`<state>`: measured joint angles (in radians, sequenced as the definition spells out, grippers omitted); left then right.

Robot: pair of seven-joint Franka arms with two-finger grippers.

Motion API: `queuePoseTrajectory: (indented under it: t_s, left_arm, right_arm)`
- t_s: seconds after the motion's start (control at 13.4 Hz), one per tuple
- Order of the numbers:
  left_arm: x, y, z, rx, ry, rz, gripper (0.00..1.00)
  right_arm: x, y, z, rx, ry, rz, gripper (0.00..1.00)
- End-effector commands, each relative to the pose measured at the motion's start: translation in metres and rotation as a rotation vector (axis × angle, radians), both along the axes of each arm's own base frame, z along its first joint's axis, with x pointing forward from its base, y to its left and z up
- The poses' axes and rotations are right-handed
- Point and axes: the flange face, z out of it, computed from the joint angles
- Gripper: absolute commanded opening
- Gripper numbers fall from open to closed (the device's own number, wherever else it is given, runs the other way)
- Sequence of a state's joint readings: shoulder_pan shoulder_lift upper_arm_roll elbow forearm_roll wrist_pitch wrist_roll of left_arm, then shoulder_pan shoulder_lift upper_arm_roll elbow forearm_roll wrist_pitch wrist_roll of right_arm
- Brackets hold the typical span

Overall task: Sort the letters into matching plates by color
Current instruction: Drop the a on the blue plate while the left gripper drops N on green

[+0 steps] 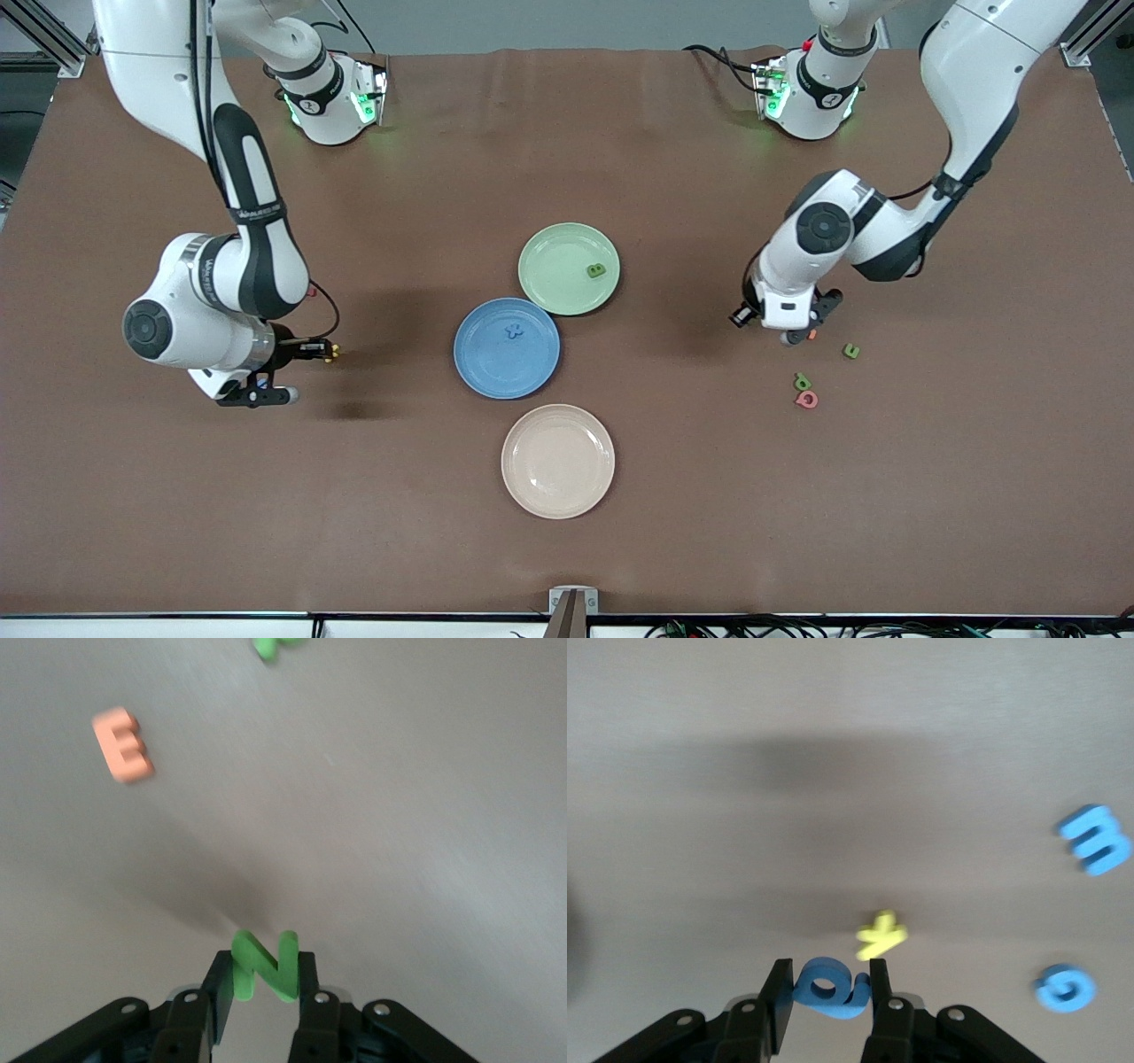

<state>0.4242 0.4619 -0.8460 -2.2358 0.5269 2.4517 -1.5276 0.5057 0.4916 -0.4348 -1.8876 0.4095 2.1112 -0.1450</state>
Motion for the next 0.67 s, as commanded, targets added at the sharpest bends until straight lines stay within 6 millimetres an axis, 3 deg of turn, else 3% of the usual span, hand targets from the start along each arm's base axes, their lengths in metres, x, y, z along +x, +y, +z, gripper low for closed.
queuePoseTrajectory:
  t_s: [0.0,0.3,0.45,0.6]
  left_arm:
    - [-0.022,-0.047,0.013,0.028,-0.024,0.006,0.00]
    - [-0.068,-0.131,0.019,0.004,-0.032,0.027,0.00]
    - [-0.090,-0.169,0.021,-0.019,-0.025,0.059,0.00]
    - [-0.102,-0.194,0.023,-0.037,-0.021,0.080,0.00]
  right_arm:
    - [-0.012,0.061,0.010,-0.020,0.020,-0.067,0.21]
    - [-0.033,0.170,0.022,-0.065,0.025,-0.214,0.21]
    - [-0.038,0.216,0.028,-0.083,0.011,-0.291,0.20]
    - [-0.040,0.251,0.022,-0.107,-0.004,-0.339,0.20]
